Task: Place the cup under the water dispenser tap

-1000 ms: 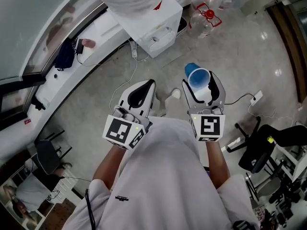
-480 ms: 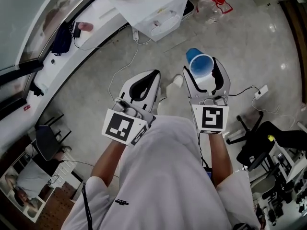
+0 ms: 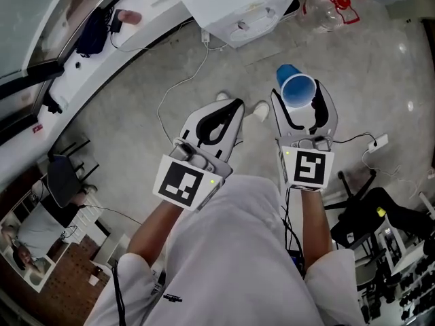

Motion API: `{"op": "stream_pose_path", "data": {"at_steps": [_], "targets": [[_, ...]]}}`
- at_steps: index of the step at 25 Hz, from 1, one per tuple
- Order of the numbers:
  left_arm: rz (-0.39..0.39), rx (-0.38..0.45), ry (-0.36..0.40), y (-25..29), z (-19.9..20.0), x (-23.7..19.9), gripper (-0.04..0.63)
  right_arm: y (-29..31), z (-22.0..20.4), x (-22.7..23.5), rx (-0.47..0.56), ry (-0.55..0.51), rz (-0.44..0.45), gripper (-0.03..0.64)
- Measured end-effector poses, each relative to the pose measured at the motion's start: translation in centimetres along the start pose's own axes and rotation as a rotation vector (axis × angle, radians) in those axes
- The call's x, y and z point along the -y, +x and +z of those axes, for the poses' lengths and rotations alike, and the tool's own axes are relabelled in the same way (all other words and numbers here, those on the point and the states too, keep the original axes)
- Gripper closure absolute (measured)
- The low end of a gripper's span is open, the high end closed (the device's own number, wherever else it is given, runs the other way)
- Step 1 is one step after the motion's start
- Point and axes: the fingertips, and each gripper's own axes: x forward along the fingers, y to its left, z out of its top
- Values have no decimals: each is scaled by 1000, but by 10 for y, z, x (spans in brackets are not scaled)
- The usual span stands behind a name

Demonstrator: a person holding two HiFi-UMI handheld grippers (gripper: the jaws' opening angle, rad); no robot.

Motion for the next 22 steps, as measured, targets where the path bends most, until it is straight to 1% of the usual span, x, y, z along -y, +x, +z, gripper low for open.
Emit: {"op": "stream_pose_path", "data": {"at_steps": [3,6,10,13,17,22], "targets": [[4,-7,-15,9,-8,-8,588,18,-4,-1,8,-11,6,245],[-2,-35,-27,19,-20,-14,588,34,-16,0,-18,-50,20,245],[13,-55,-27,36,-32,-28,589,57,-30,8,-6,-34,22,245],[23,-65,-28,49,-42,-36,589,71,-47,15,-28,-47,29,245],[36,-75,-32,64,-54,-42,588,90,-65,24,-29,-46,36,245],[51,-92,-53,79,-70,-55,589,115,-82,30,-15,-31,40,245]]}}
